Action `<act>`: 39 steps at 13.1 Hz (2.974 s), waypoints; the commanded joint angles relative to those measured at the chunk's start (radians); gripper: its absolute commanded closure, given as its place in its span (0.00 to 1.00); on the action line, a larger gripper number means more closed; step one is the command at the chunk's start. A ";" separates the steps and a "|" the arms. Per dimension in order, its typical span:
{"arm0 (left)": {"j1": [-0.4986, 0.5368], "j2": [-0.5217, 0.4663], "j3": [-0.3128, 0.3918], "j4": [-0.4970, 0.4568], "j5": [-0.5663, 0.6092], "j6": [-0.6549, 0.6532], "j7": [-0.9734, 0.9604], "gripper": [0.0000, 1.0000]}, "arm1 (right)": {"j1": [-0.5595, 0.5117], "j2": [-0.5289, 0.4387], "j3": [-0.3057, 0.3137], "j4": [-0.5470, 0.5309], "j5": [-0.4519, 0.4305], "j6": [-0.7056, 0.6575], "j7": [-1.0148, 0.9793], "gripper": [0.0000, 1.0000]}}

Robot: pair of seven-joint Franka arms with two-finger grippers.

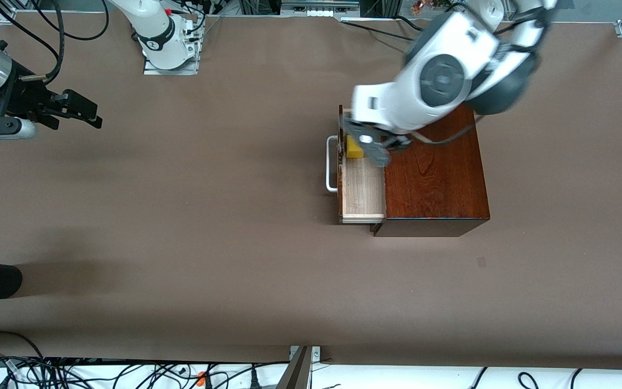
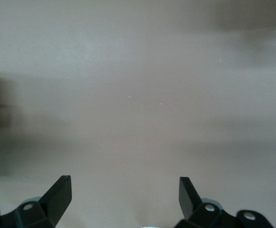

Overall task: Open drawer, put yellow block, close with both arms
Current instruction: 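Move the left gripper to the drawer front, then push the drawer shut with the left gripper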

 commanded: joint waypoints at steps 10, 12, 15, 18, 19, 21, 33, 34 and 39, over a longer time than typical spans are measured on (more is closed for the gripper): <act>-0.274 0.261 -0.017 0.183 0.001 0.097 0.203 0.00 | -0.009 0.061 0.011 0.054 -0.093 0.004 -0.003 0.00; -0.271 0.270 -0.014 0.173 0.061 0.103 0.348 0.00 | -0.014 0.063 0.011 0.054 -0.099 0.015 0.000 0.00; -0.262 0.292 -0.013 0.154 0.114 0.103 0.453 0.00 | -0.011 0.073 0.011 0.054 -0.099 0.016 0.000 0.00; -0.257 0.307 -0.008 0.139 0.149 0.098 0.458 0.00 | -0.014 0.076 0.011 0.054 -0.104 0.026 0.000 0.00; -0.254 0.313 -0.008 0.134 0.154 0.101 0.463 0.00 | -0.017 0.076 0.011 0.054 -0.102 0.032 0.000 0.00; -0.250 0.330 -0.005 0.136 0.158 0.104 0.469 0.00 | -0.012 0.081 0.011 0.054 -0.102 0.047 0.000 0.00; -0.152 0.326 -0.002 0.102 0.293 -0.017 0.518 0.00 | -0.009 0.081 0.014 0.054 -0.102 0.067 0.004 0.00; -0.130 0.324 -0.003 0.105 0.319 -0.044 0.519 0.00 | -0.009 0.081 0.014 0.054 -0.102 0.067 0.004 0.00; -0.078 0.318 -0.002 0.101 0.321 -0.100 0.519 0.00 | 0.003 0.081 0.015 0.054 -0.099 0.081 0.010 0.00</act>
